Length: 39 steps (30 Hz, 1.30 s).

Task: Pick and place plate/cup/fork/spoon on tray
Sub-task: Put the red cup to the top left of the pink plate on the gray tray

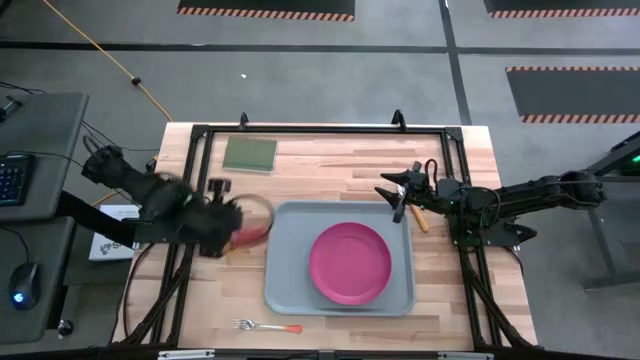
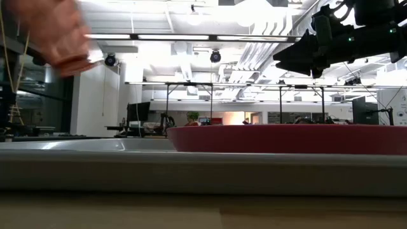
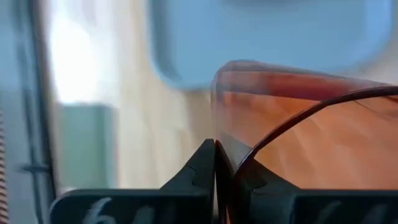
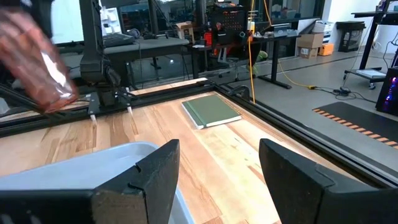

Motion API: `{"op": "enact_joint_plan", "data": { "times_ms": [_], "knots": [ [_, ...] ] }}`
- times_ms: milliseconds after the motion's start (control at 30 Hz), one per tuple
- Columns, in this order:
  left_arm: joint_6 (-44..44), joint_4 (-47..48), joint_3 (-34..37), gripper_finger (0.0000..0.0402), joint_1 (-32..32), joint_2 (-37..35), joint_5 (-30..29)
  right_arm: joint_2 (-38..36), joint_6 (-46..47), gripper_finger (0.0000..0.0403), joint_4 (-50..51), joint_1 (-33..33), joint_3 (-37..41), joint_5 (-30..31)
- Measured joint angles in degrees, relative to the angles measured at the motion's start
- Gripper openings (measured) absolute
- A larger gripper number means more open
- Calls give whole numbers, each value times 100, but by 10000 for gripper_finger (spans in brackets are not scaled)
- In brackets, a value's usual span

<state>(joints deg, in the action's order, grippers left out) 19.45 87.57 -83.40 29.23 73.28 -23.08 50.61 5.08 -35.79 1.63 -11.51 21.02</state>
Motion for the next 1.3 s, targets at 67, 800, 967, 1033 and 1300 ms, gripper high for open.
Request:
{"op": "enact_joint_plan", "data": {
  "times_ms": [67, 800, 967, 1033, 1300],
  "knots": [
    [-591, -155, -240, 4, -585, 249, 38, 0, 15, 213, 0, 0, 0, 0],
    [-3930, -1380, -730, 1, -3543, 2487, 2076, 0, 105, 213, 94, 0, 0, 0],
    [-3956, -1388, -726, 1, -3562, 2678, 2221, 0, 256, 213, 103, 0, 0, -1],
    [-3980, -1384, -722, 1, -3562, 2795, 2388, 0, 258, 213, 110, 0, 0, 0],
    [-4211, -1386, -727, 1, -3558, 3229, 2517, 0, 285, 213, 141, 0, 0, -2]
  ]
}}
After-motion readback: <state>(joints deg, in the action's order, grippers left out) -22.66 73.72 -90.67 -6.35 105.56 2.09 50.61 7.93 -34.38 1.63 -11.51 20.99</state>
